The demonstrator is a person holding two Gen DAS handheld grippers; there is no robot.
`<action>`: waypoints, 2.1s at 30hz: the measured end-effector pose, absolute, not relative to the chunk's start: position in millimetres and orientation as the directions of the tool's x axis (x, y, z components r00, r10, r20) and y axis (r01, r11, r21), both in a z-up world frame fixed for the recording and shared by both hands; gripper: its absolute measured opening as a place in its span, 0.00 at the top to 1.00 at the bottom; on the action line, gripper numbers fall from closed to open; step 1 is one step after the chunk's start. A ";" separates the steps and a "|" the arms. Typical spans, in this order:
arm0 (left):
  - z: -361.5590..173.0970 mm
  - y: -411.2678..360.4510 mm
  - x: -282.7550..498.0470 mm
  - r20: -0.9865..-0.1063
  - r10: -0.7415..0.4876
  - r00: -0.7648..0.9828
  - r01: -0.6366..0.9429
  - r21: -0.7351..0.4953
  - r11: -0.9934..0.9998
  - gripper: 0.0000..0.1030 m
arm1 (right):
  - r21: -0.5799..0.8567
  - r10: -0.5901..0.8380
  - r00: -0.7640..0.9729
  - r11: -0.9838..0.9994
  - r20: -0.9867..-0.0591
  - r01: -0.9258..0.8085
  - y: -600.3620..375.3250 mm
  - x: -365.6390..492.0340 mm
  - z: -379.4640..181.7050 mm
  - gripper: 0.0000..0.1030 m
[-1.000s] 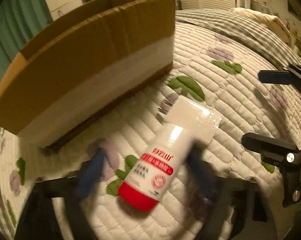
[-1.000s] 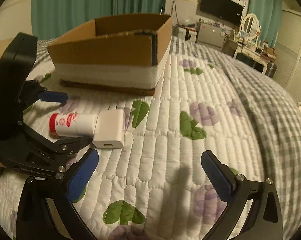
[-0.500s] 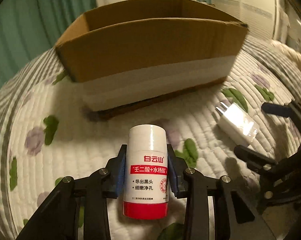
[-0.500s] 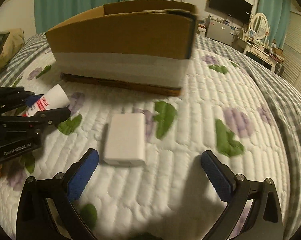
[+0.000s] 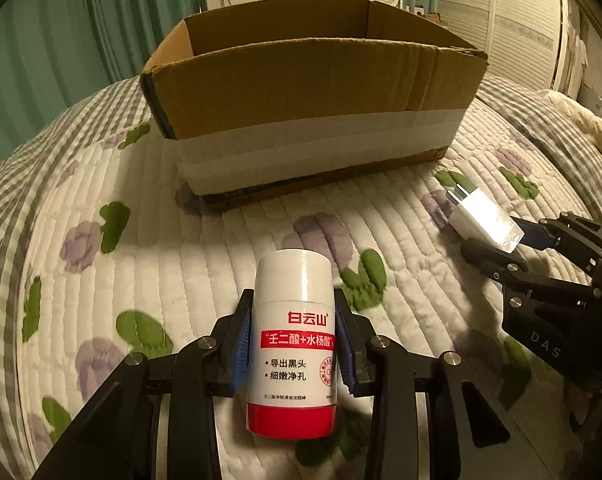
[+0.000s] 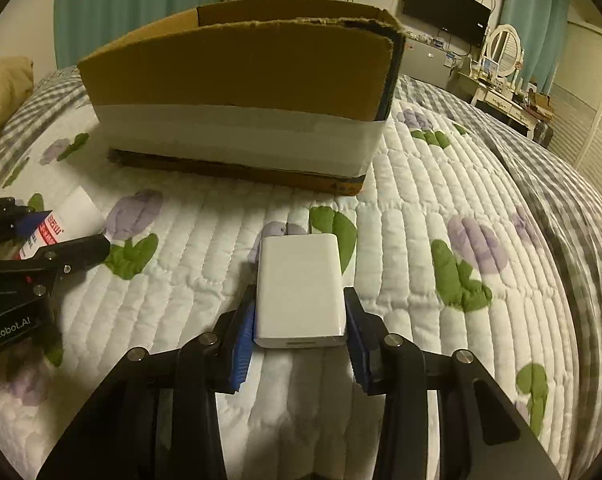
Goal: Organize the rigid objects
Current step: 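Grasp the white-and-red bottle with left tool while right tool grasps white charger plug, then carry bottle and charger plug into the box and open both tools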
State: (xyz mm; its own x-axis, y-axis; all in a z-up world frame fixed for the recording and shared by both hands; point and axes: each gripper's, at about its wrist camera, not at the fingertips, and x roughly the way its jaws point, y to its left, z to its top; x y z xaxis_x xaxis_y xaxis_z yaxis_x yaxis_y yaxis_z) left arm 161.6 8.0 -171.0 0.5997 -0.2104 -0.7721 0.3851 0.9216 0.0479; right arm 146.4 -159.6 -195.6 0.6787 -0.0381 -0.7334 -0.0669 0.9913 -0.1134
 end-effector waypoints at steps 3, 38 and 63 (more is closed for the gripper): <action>-166.4 7.6 148.4 -0.774 -0.216 0.595 0.386 0.040 0.921 0.65 | -0.097 -0.026 0.685 0.993 -0.728 -0.065 -157.9 135.4 -189.5 0.61; -12.8 38.7 72.5 -0.490 -0.257 0.833 0.295 0.000 0.955 0.64 | -0.069 -0.026 0.876 0.998 -0.482 -0.008 -143.9 23.3 -39.0 0.62; 4.0 20.2 172.0 -0.424 -0.308 0.852 0.334 -0.014 0.943 0.64 | -0.165 -0.036 0.927 0.986 -0.373 -0.028 -137.0 117.8 -2.8 0.62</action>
State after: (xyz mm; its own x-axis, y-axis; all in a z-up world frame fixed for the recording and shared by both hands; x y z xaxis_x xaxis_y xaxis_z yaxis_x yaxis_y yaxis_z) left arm 172.0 20.2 4.0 0.8519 -0.3076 -0.4238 0.3336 0.9426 -0.0137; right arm 117.8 -137.0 -2.8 0.9269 -0.0360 -0.3735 -0.0282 0.9859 -0.1650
